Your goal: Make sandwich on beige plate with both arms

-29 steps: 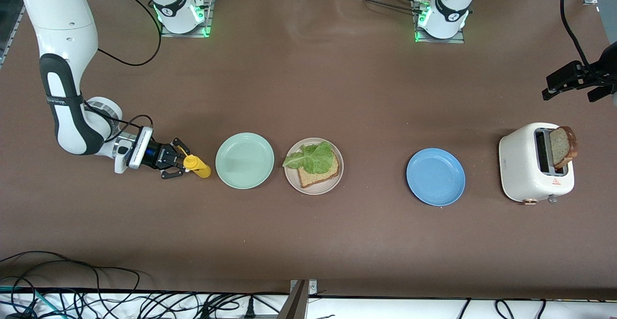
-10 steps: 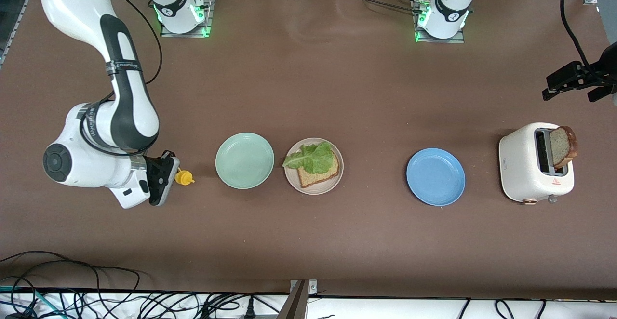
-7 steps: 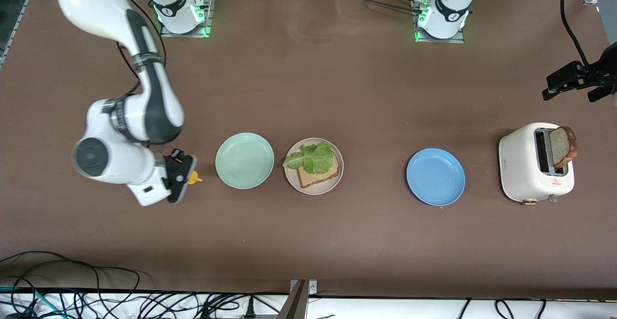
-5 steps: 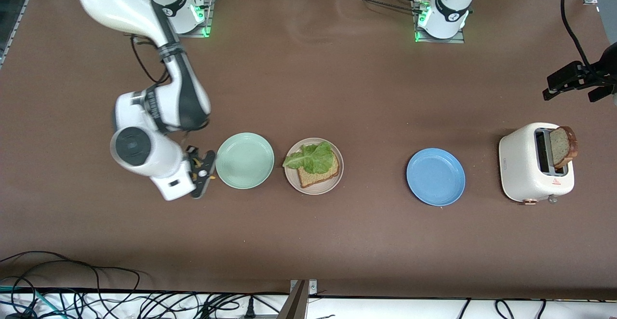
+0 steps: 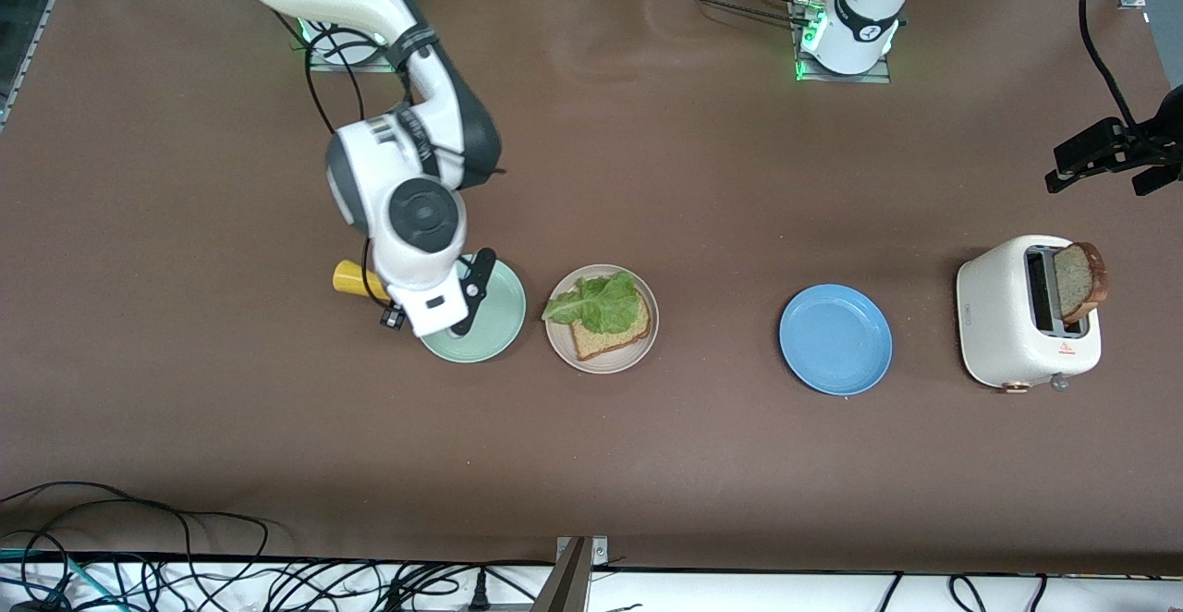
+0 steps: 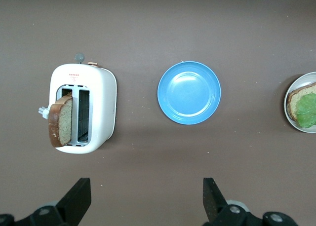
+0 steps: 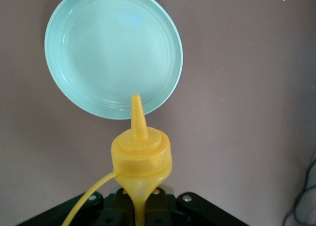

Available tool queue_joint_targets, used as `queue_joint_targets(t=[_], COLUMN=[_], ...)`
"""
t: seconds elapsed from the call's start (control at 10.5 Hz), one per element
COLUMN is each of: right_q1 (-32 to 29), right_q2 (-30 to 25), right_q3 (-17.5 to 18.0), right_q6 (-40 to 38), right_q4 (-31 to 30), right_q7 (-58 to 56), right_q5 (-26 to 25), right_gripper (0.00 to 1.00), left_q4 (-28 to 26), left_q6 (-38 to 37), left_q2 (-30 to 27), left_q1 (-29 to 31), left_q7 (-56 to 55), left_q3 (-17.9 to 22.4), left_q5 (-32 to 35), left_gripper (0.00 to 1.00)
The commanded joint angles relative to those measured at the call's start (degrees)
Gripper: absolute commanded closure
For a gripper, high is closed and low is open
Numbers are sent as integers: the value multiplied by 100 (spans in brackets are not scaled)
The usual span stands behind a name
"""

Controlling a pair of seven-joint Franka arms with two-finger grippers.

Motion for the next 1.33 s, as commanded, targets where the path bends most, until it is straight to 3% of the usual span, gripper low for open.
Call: queue_joint_targets(t=[0.0,0.19,0.48,0.57,1.24], right_q1=[387,710,1361,1372,1478], right_q2=[0,148,596,650,835], right_q3=[-80,-71,-62,-53,-71], right_q6=[-393,-446,-150,96,380], right_q4=[216,366,410,410,410], right_q7=[425,1232,1279,1279,1376], right_q5=[-415,-432,-1475,-1574,-1549], right_gripper=[100,100,100,100,100], left_q4=[121,113,104,104,113], left_q6=[-10,-10,-10,-10,-10], left_q2=[48,48,48,48,48], left_q1=[55,55,55,55,64], left_q7=[73,73,73,73,73], left_q3=[-60,-60,-60,-60,-60], left_q5=[82,82,82,82,82], left_gripper=[0,0,0,0,0])
